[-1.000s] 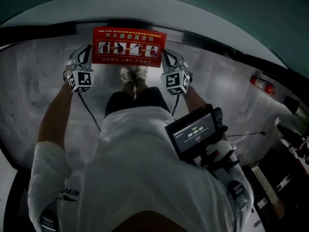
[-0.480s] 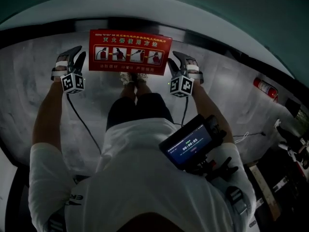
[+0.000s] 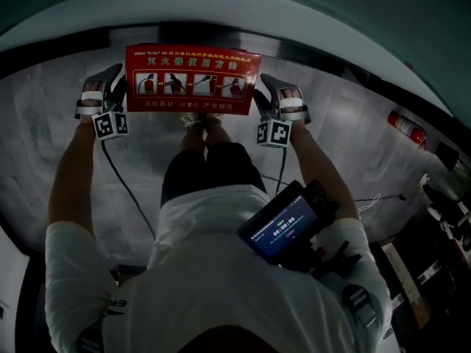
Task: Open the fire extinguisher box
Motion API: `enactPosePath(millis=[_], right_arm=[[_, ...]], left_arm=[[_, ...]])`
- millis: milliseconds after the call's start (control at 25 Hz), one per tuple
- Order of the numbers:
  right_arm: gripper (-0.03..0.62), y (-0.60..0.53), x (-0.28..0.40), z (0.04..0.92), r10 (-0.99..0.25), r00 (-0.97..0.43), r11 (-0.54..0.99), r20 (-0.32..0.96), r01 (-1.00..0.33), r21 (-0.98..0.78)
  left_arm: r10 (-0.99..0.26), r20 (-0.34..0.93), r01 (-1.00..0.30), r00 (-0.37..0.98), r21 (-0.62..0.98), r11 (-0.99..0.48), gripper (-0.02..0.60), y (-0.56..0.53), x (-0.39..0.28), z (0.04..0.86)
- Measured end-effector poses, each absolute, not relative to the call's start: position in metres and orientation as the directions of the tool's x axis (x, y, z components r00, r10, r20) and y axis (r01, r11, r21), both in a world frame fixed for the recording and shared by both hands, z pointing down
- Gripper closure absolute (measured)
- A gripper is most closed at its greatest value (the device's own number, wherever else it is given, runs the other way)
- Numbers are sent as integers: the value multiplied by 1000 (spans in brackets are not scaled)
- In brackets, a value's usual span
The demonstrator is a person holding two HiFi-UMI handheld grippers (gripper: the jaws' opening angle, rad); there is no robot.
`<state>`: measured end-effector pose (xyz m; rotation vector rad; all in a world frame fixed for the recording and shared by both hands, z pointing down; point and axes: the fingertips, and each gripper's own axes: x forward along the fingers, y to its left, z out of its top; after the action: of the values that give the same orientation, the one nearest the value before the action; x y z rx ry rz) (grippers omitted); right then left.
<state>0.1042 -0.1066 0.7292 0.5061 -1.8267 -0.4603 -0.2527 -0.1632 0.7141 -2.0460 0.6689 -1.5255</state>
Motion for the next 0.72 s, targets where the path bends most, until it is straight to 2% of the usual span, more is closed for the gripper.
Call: enactPosePath(millis=[280, 400, 600, 720], right_arm=[[270, -113, 99, 723, -563, -265, 825, 783, -122, 551], [261, -112, 100, 725, -555, -262, 832, 790, -143, 537], [270, -113, 100, 725, -550, -252, 835, 796, -143, 531], [272, -113, 101, 723, -546, -244, 837, 801, -133, 530]], left_arm=[[-699, 670, -145, 249, -688, -711, 364, -181, -253, 698], [-706, 662, -158, 251, -692, -705, 383, -187, -253, 693], [-659, 703, -92, 268, -663, -743, 388, -170, -255, 706], [-651, 702, -67, 290, -663, -745, 365, -163, -249, 705]])
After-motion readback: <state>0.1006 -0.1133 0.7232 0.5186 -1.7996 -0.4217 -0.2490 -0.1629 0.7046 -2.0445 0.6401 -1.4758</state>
